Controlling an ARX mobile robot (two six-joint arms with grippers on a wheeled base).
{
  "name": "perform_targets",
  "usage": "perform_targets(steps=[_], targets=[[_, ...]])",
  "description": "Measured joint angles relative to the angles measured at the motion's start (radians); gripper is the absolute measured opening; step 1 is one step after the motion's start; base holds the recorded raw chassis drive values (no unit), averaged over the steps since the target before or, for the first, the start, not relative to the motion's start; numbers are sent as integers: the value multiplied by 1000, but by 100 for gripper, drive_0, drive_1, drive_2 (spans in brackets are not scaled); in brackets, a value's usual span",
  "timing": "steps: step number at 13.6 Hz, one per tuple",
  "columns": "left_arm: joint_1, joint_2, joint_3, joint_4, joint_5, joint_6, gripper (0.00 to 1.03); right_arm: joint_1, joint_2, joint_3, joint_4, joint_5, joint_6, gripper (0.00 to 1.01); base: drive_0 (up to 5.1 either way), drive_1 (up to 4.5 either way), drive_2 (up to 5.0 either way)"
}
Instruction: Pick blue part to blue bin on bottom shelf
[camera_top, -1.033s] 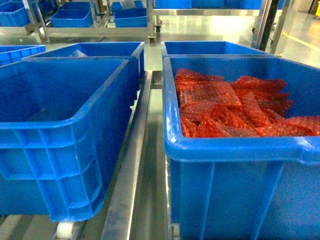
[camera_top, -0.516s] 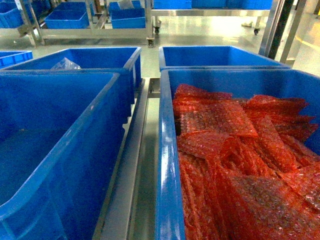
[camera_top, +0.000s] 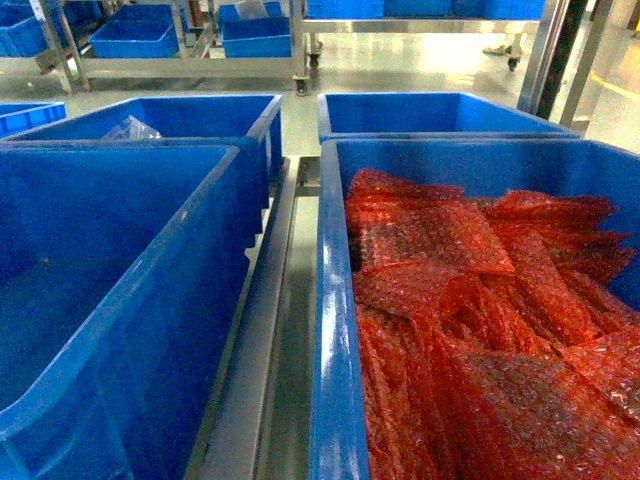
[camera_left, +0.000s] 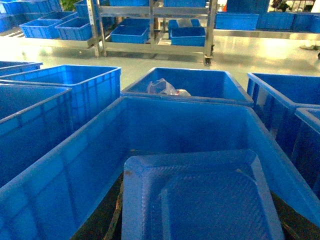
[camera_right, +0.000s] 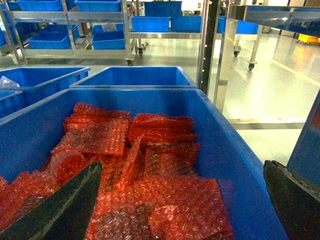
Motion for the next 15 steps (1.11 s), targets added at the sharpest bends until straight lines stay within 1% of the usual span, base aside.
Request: perform_targets(steps=[15], targets=[[0,0,0,0,0,0,43,0,0,0,0,0,0,98,0,0,0]])
